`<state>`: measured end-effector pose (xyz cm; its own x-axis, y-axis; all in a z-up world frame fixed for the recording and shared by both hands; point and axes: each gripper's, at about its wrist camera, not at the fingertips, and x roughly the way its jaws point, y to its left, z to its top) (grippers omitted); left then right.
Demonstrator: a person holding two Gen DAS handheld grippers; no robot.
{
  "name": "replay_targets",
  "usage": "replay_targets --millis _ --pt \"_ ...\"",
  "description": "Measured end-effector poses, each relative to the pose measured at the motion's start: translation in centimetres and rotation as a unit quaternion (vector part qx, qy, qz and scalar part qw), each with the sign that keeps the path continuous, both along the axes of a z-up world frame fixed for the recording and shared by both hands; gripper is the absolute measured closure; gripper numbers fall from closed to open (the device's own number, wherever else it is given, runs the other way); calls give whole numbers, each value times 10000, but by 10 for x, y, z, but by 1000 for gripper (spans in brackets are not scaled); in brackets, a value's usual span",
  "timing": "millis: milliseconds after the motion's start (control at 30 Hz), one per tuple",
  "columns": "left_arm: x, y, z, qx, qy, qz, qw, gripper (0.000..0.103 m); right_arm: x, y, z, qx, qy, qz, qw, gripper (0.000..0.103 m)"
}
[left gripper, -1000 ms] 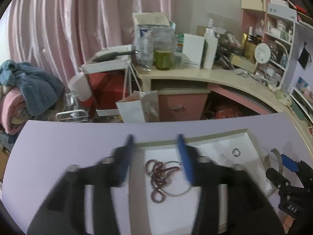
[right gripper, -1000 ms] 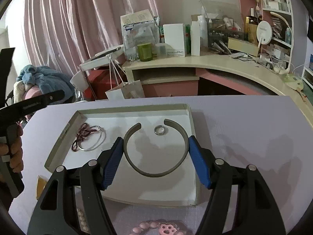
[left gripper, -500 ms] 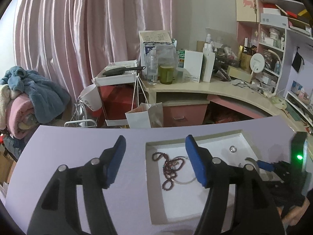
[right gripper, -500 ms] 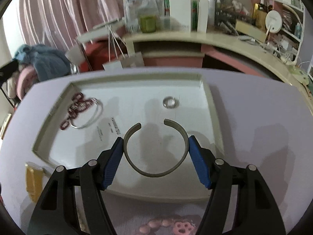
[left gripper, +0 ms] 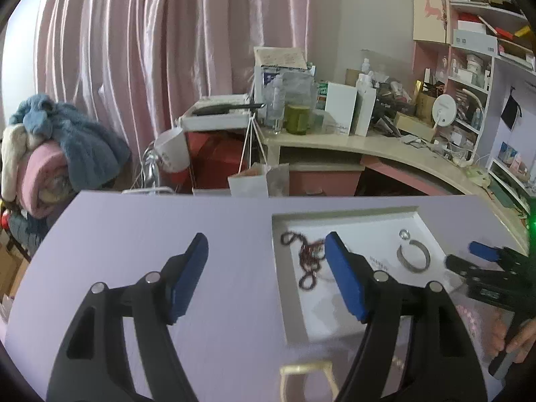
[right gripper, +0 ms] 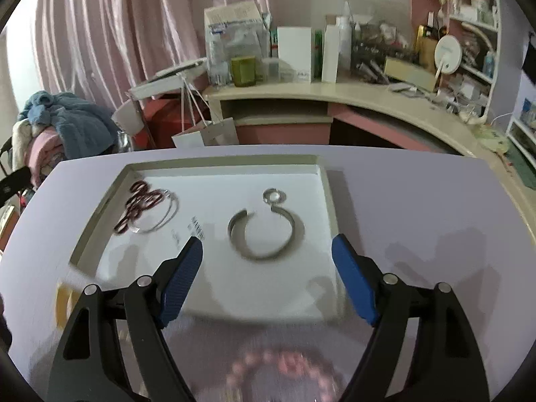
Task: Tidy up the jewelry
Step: 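Grasp the pearl earring with the right gripper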
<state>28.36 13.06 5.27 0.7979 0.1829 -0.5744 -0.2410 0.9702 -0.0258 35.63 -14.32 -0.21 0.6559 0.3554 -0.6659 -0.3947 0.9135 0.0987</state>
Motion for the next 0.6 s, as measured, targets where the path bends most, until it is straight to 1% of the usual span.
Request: replay_targets --millis 167,267,333,367,500,600 --pt "-35 1 -6 -4 -8 60 10000 31 -49 -19 3 72 -193 97 9997 25" --pt "-62 1 -6 20 -87 131 9999 25 -75 -28 0 37 -270 92 9996 26" --pt "-81 -2 -7 83 -170 189 9996 18 -87 -32 -2 60 -263 122 9996 26" --pt "-91 -3 -9 114 -201 206 9995 17 -95 -33 -4 70 -246 147 9996 26" --pt "-119 -8 -13 157 -245 185 9994 12 -115 -32 -12 35 -162 265 9995 29" --pt "-136 -9 -19 85 -240 159 9995 11 -127 -28 -24 -33 3 329 9995 35"
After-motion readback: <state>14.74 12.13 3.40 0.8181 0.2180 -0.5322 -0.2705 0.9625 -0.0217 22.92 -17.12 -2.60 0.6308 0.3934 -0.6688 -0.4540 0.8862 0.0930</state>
